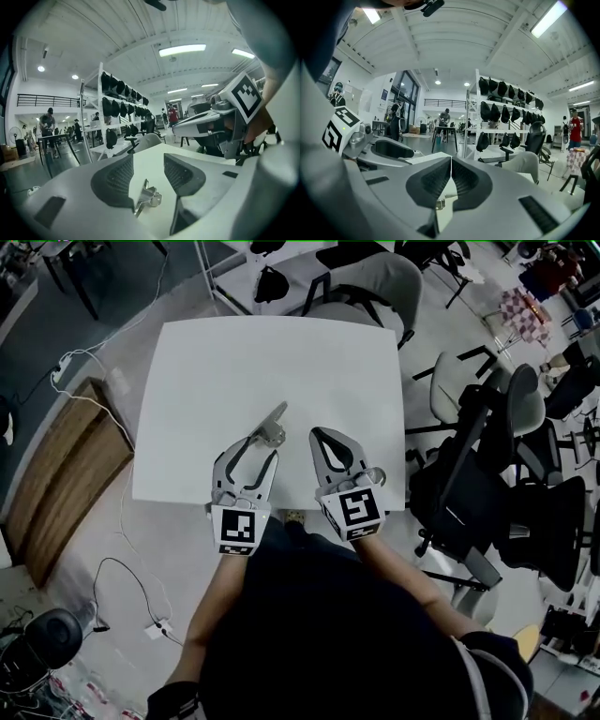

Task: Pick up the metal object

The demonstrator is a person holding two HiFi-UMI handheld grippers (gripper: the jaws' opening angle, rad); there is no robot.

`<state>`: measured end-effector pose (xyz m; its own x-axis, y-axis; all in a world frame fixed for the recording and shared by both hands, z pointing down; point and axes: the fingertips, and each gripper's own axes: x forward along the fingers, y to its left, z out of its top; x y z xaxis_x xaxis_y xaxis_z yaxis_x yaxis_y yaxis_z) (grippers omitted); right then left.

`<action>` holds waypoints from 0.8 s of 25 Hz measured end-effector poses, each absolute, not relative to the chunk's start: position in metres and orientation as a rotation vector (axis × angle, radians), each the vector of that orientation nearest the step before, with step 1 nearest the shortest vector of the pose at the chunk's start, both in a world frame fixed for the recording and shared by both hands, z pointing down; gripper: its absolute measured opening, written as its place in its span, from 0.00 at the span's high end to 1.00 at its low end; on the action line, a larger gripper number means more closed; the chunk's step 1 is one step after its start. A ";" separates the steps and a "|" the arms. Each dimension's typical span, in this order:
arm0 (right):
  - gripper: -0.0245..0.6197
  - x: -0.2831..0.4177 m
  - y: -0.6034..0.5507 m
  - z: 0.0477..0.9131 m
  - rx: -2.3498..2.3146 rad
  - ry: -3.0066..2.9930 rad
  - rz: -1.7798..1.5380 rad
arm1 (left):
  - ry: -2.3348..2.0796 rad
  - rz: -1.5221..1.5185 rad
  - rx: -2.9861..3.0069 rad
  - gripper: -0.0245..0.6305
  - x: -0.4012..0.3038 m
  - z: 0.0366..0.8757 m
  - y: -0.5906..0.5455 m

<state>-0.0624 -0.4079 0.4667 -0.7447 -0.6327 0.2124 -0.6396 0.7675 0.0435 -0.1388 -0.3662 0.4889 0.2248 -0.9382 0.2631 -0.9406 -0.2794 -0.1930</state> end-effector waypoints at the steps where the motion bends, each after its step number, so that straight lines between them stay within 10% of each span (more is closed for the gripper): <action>1: 0.92 -0.062 -0.410 0.470 1.003 -2.738 0.052 | -1.862 0.545 2.455 0.67 -0.138 0.495 -0.370; 20: 0.92 -0.080 -0.443 0.534 1.040 -2.540 0.198 | -1.340 1.094 2.411 0.67 -0.140 0.639 -0.418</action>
<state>-0.0802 -0.4431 0.5344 -0.6500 -0.6444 0.4029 -0.6991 0.7149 0.0156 -0.1403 -0.4177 0.6395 0.3255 -0.6643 0.6729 -0.7919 -0.5803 -0.1899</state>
